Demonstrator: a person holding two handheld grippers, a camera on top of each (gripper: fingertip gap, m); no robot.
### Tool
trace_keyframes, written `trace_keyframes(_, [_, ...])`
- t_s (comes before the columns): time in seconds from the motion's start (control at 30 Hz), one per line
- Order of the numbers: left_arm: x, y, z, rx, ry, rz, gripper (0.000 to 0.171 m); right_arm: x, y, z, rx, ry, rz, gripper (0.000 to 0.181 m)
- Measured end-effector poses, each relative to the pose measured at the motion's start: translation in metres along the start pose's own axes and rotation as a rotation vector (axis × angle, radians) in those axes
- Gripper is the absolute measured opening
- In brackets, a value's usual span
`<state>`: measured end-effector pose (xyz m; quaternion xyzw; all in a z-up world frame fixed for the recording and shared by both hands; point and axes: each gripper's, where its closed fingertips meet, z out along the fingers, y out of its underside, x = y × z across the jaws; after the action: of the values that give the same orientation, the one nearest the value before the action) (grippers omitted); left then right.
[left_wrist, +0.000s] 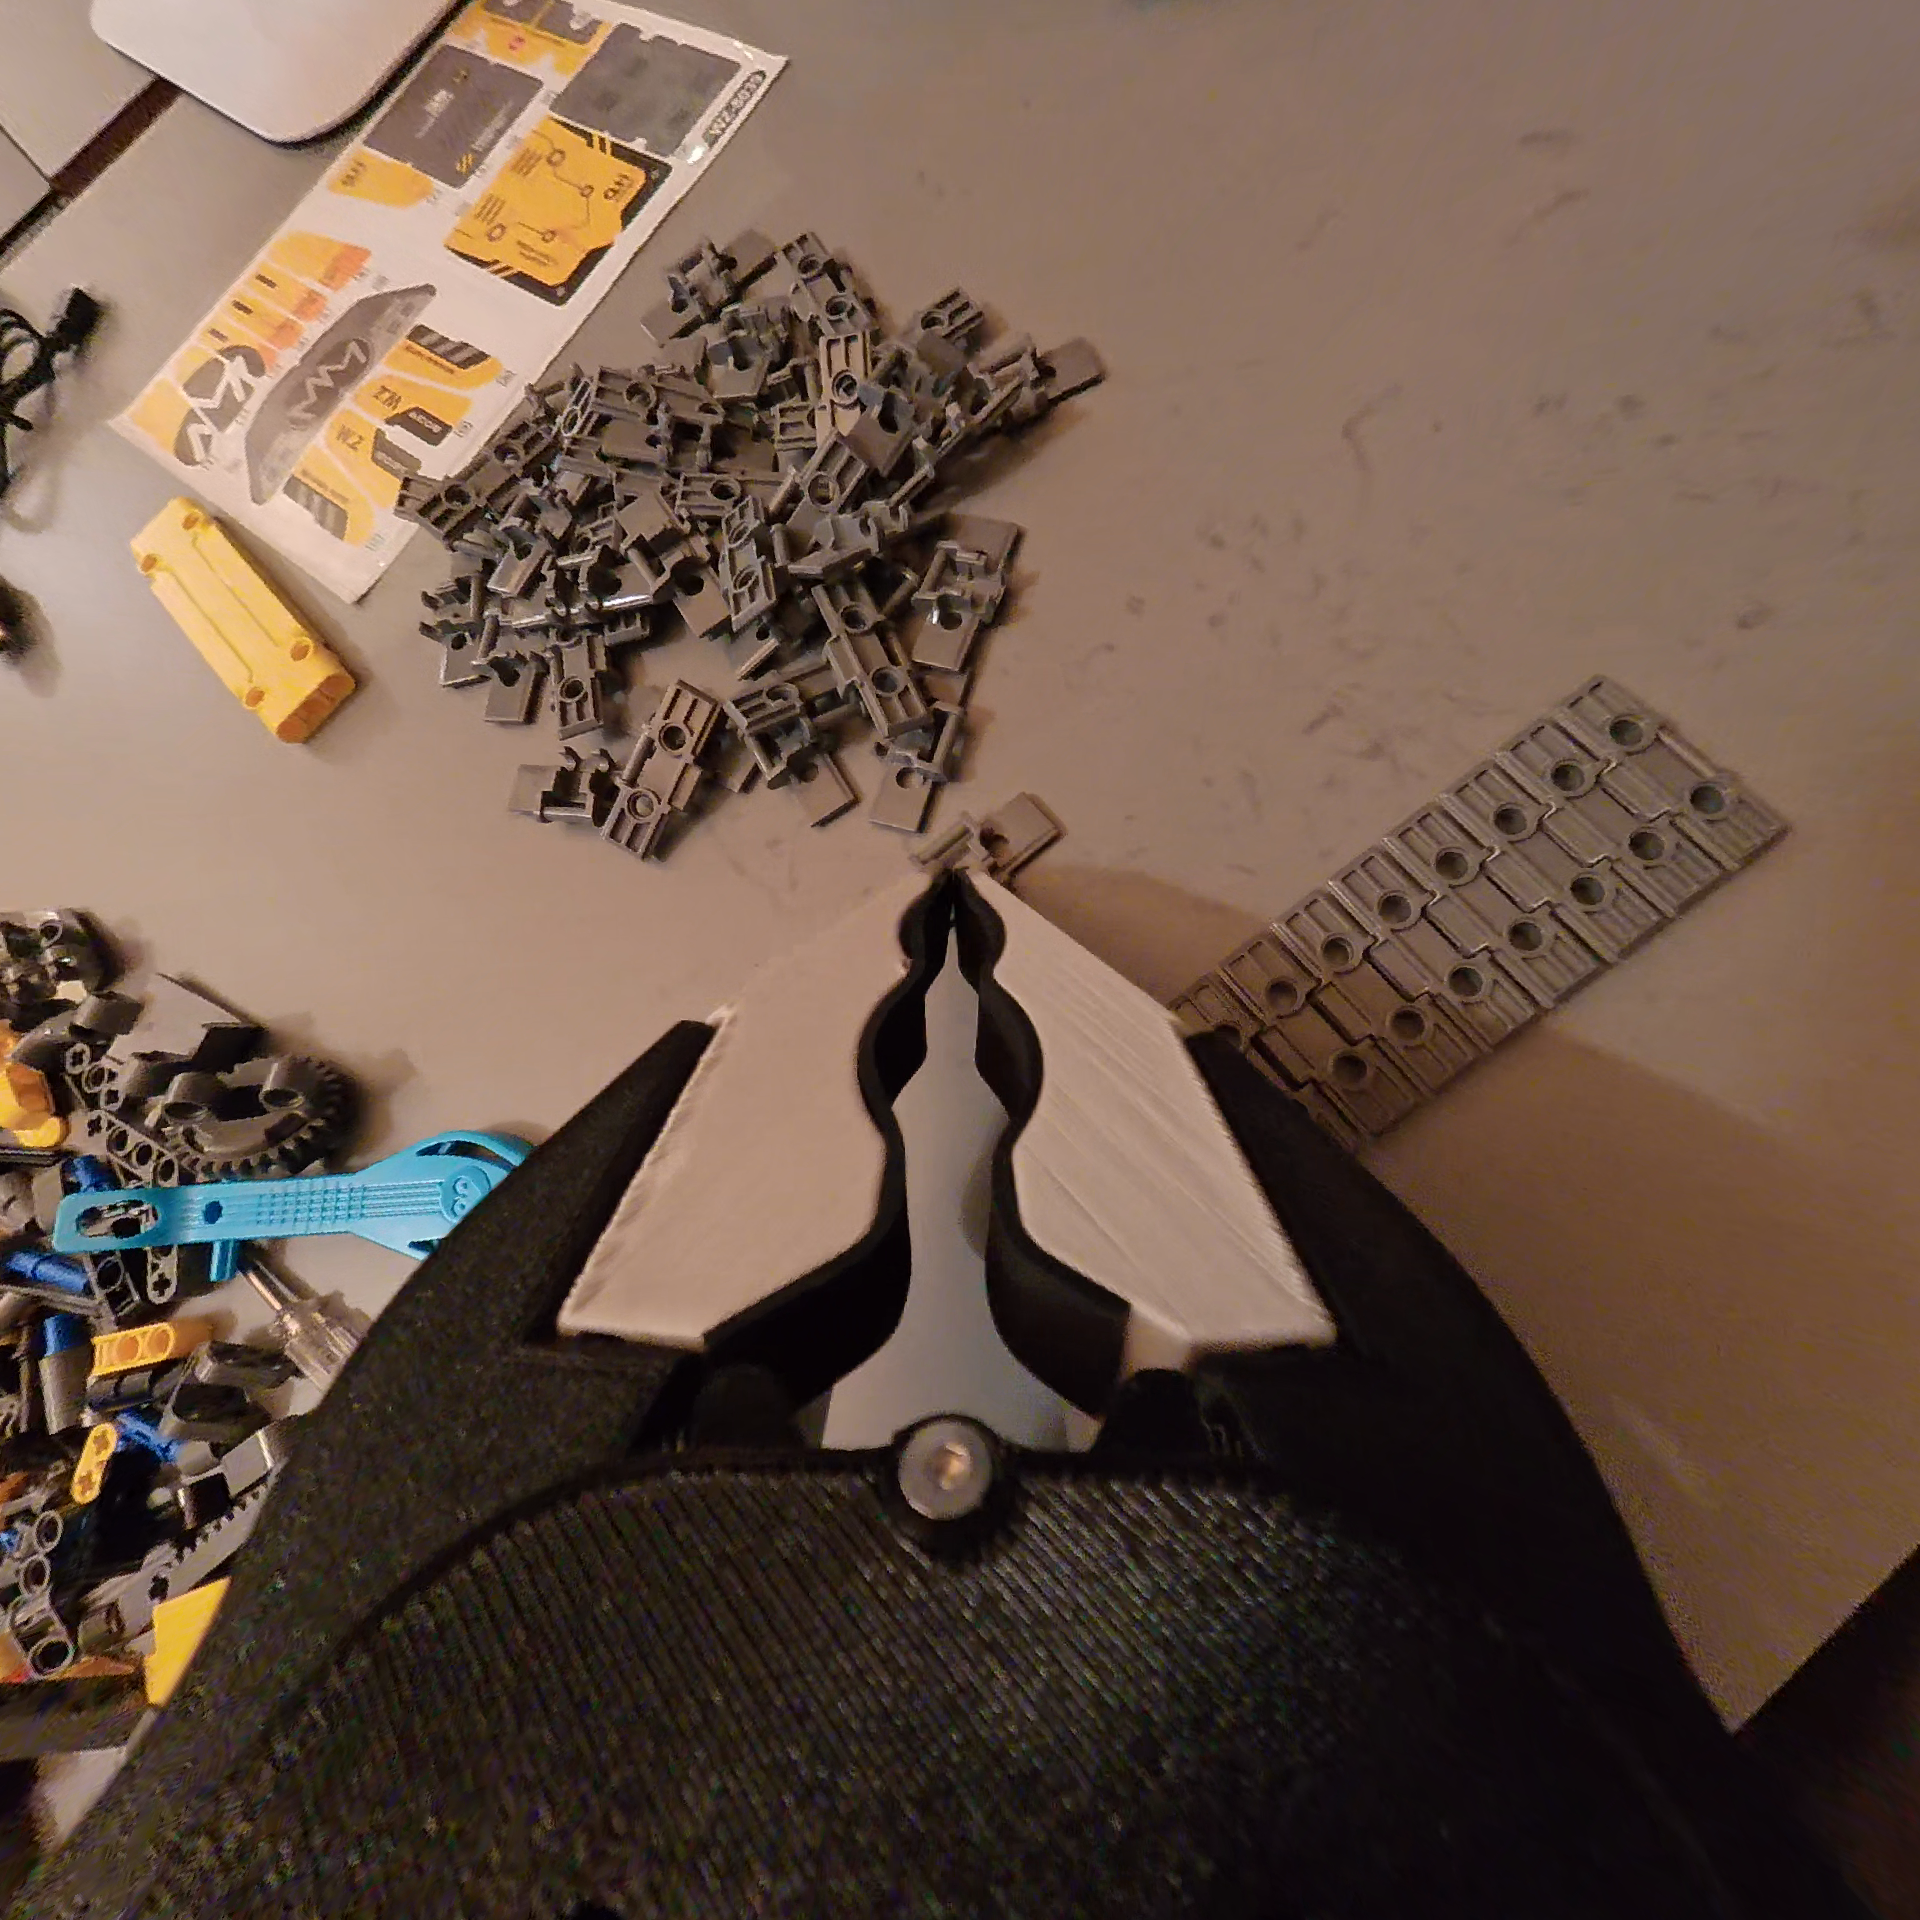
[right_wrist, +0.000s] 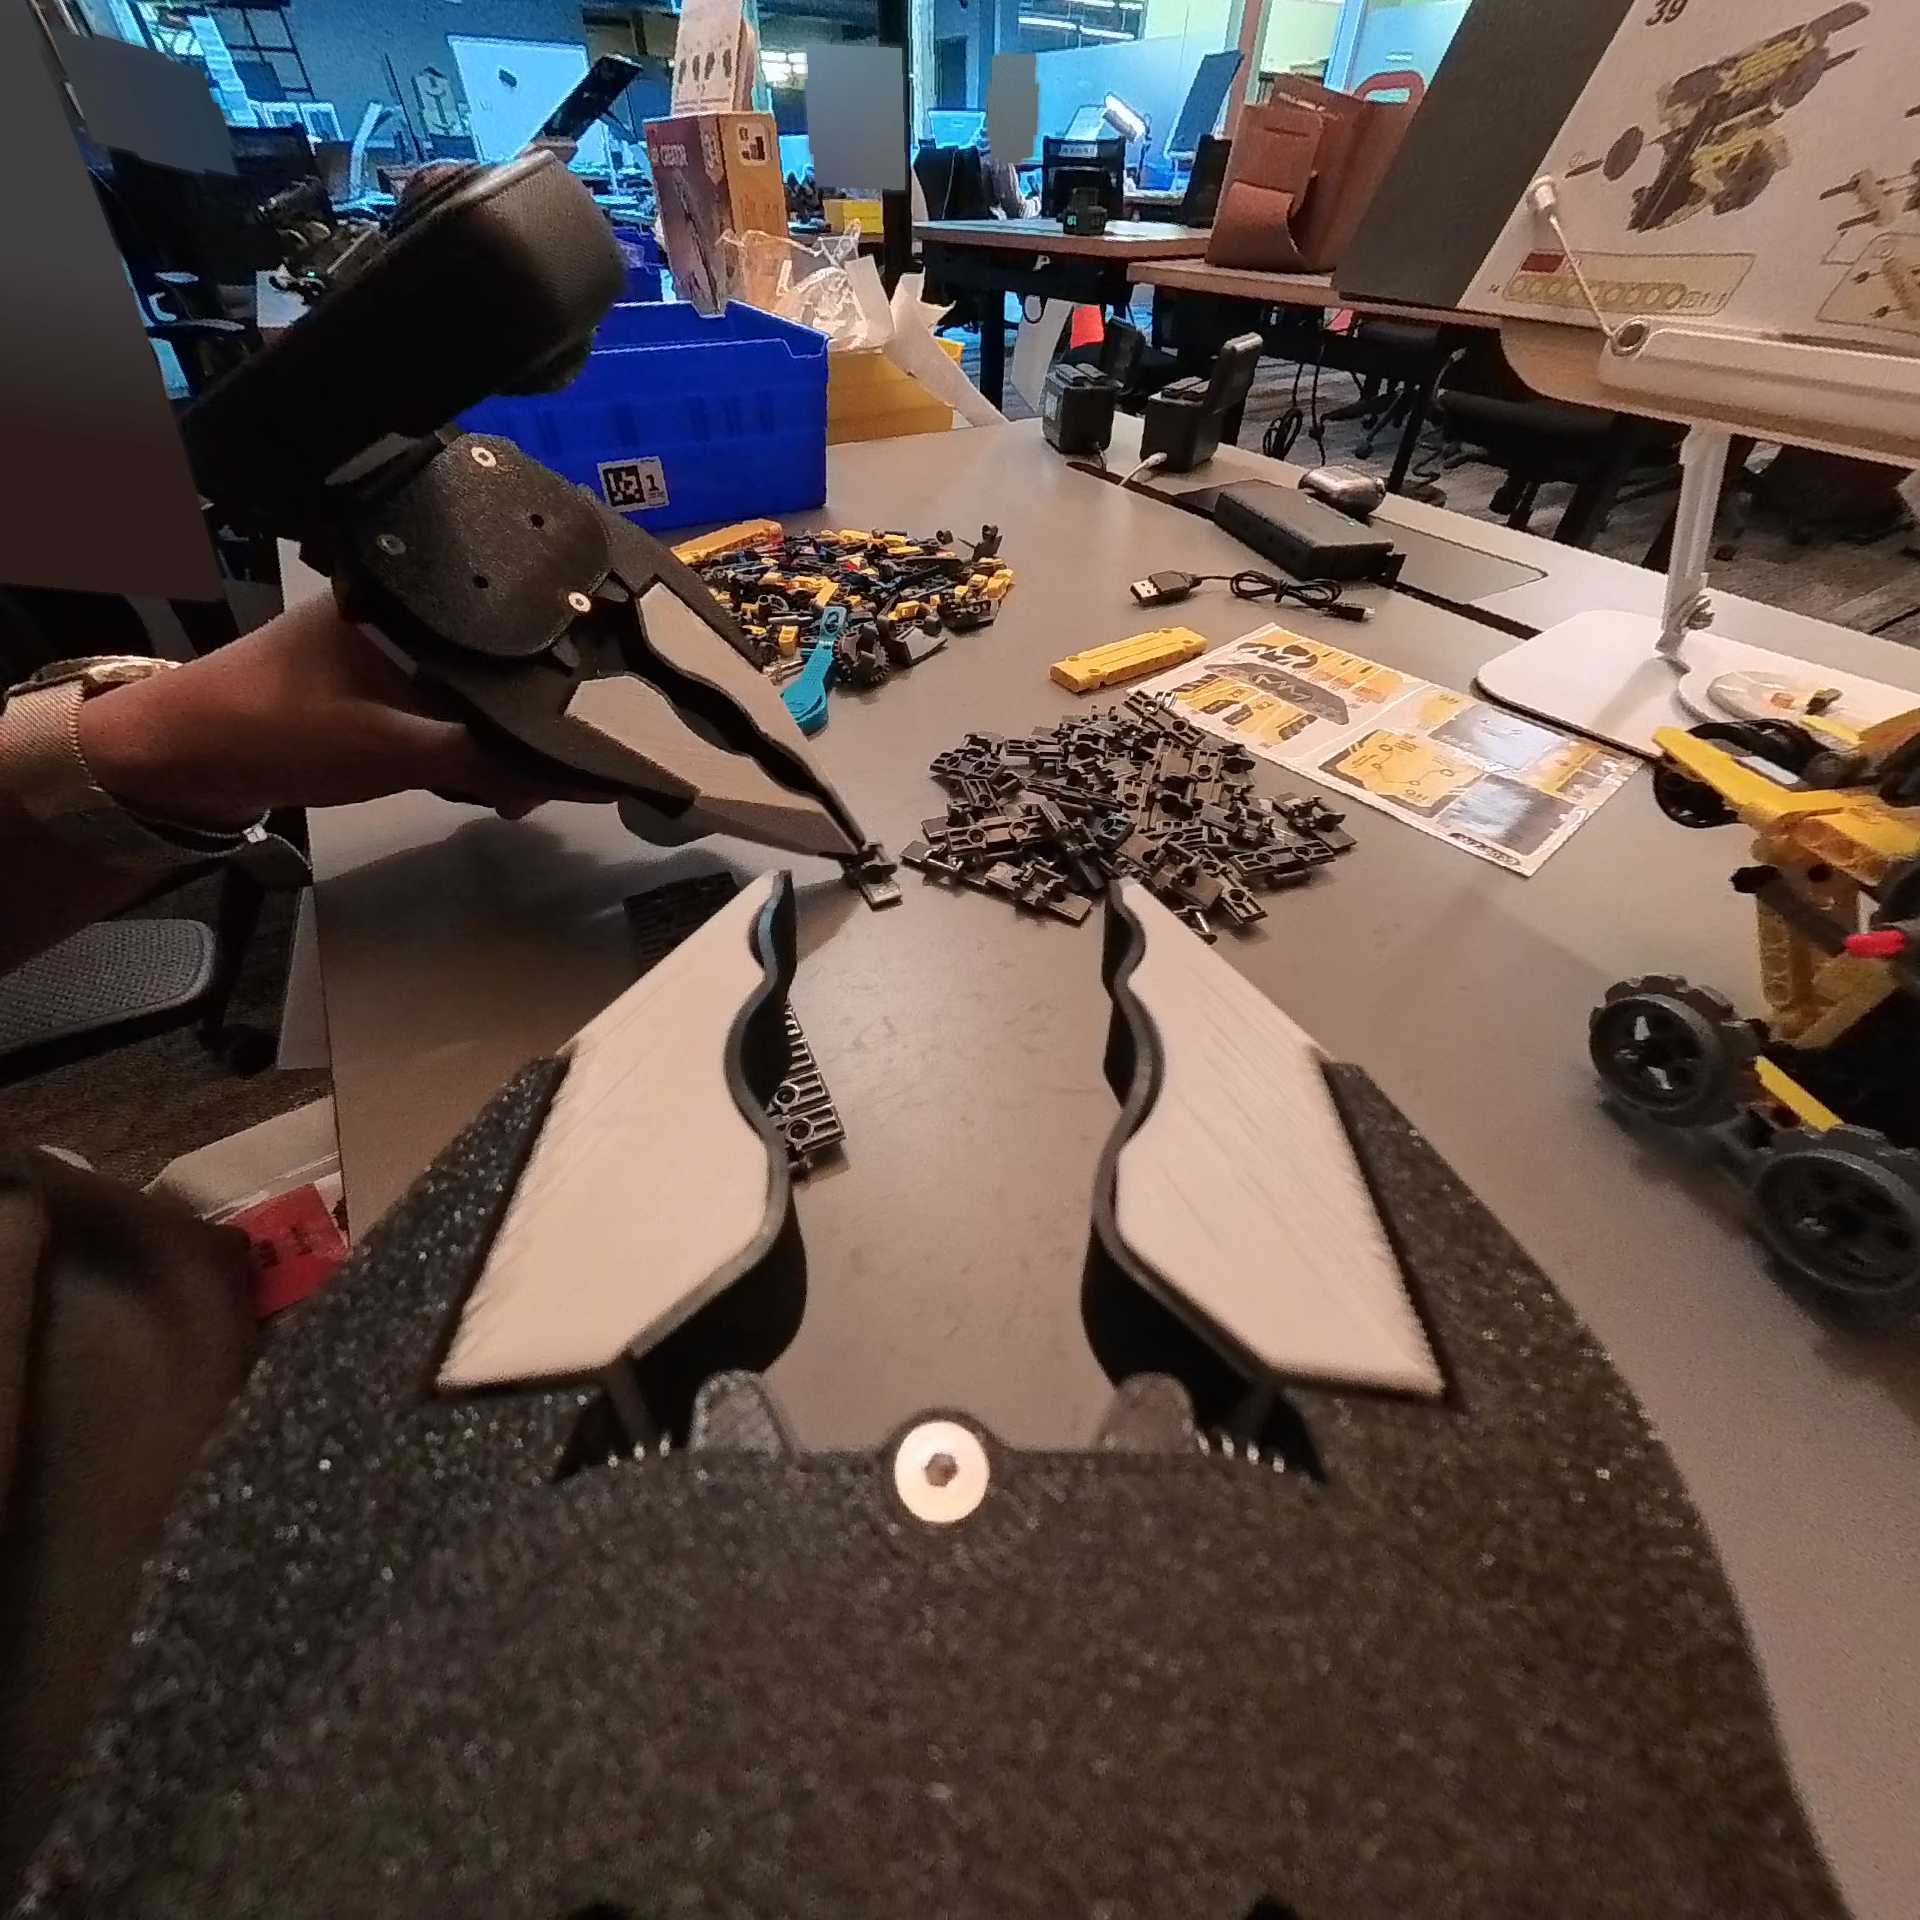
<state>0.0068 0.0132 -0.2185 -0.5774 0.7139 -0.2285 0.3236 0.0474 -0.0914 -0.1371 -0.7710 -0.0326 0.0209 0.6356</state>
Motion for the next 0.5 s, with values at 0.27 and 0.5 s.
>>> trace_keyframes(0.27, [0.001,-0.002,-0.007,0.031,0.013,-0.013,0.0,0.0,0.0,0.0,0.003,0.0,0.005,0.059])
trace_keyframes(0.5, [0.004,-0.004,-0.006,0.034,0.059,-0.045,0.041,0.002,-0.001,-0.001,0.011,-0.001,0.016,0.059])
